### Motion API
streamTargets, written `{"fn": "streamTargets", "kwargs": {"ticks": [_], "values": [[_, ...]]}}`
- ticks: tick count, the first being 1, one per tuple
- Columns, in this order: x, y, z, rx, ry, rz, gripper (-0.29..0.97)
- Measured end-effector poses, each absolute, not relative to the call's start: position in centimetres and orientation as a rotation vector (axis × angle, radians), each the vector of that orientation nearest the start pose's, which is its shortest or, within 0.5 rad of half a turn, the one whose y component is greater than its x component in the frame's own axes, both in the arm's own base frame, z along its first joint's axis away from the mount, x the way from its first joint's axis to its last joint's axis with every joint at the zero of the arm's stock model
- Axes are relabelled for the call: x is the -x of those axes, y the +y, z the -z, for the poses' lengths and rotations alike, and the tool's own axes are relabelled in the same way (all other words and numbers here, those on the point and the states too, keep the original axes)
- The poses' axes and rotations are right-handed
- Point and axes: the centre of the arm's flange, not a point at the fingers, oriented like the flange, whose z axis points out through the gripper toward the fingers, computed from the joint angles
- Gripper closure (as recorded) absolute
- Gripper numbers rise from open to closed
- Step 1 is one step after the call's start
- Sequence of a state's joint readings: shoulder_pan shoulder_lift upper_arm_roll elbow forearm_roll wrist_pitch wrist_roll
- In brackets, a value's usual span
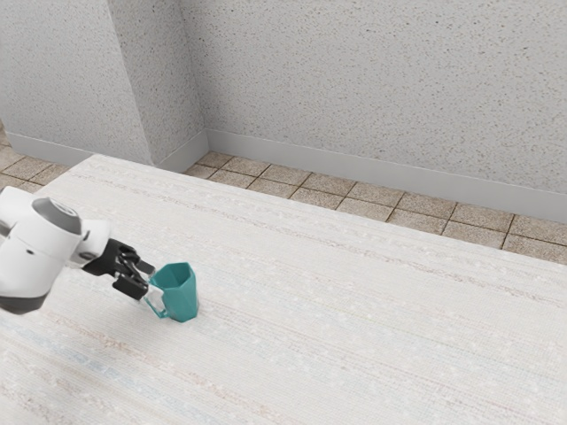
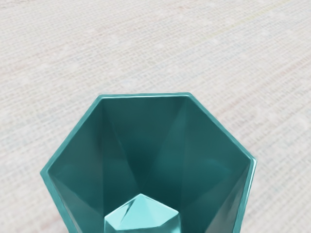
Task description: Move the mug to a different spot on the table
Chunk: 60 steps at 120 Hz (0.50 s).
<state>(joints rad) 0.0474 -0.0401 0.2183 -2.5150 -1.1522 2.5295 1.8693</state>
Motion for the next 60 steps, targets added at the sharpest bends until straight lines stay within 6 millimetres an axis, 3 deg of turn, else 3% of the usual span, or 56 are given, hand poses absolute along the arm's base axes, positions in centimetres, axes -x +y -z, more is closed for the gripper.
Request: {"fn": "streamTargets", "kwargs": {"ticks": [37, 60], "values": [[-44.6, 12.9, -33.8, 3.02, 1.064, 1.167, 0.0], [-47.2, 13.4, -38.3, 2.897, 1.273, 1.074, 0.0]]}}
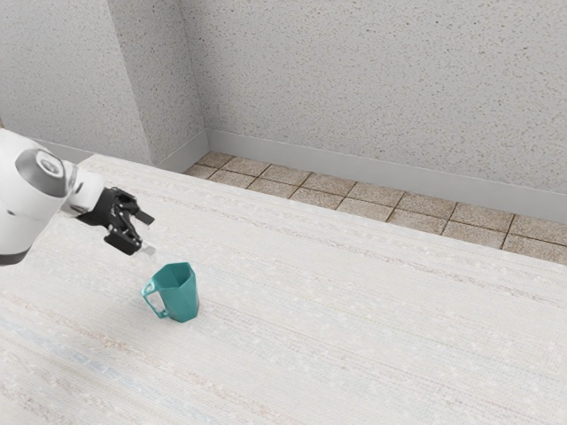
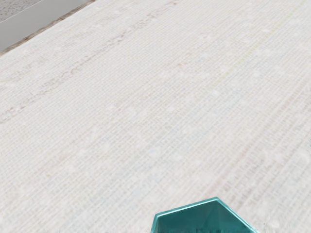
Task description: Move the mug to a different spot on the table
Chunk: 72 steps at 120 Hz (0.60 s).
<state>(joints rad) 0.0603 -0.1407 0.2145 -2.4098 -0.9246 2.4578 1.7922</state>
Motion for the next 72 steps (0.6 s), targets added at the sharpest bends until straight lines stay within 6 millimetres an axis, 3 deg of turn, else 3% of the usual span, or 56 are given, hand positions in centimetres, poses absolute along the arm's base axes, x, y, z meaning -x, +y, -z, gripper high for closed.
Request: {"fn": "streamTargets", "kwargs": {"ticks": [13, 25, 48, 56, 72], "values": [[-49.4, 13.5, -42.2, 2.815, 1.445, 0.9, 0.0], [-52.1, 13.5, -47.1, 2.761, 1.547, 0.691, 0.0], [-57.7, 12.9, -56.8, 2.786, 1.439, 0.348, 0.0], [-58.1, 10.6, -59.2, 2.819, 1.37, 0.288, 0.0], [-57.3, 2.0, -61.9, 2.875, 1.312, 0.206, 0.0]]}}
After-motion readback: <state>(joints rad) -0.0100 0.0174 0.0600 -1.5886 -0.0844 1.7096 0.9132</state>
